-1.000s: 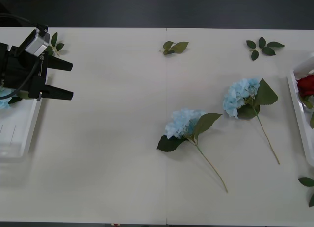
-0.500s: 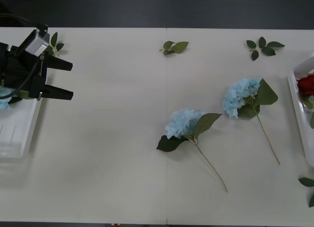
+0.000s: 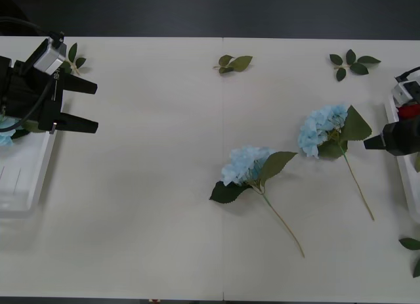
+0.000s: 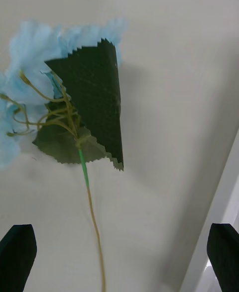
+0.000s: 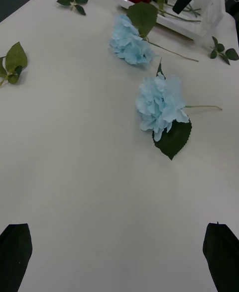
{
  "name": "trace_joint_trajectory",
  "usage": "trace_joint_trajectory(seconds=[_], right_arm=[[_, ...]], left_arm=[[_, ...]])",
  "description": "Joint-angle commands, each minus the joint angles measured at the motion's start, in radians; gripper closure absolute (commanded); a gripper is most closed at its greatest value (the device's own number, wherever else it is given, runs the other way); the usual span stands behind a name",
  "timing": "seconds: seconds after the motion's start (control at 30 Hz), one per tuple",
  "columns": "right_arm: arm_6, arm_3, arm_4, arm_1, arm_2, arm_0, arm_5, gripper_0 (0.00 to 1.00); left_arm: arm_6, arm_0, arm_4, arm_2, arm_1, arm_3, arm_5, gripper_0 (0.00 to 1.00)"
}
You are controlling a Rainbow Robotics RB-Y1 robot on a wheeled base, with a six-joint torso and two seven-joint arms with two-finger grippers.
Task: Put the red flowers into the right box and the blue flowers into the left box
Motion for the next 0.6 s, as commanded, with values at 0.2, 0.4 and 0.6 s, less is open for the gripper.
trace_joint_trajectory(seconds=[0.2,0.4,0.6], right_arm=[[-0.155,-0.036,0.398,0.22,-0.022,-0.08,0.269,0.0],[-0.157,0.013,0.507,0.32,-0.017,-0.089,0.304,0.0],[-0.161,0.046,0.587,0.348,0.052,-0.109,0.291,0.0]], left_arm=[[-0.029,-0.041,0.005,0.01,0.008,-0.011,0.008,0.0],[-0.029,-0.041,0.005,0.01,0.008,-0.011,0.008,0.0],[-0.029,-0.041,0.005,0.01,0.008,-0.011,0.008,0.0]])
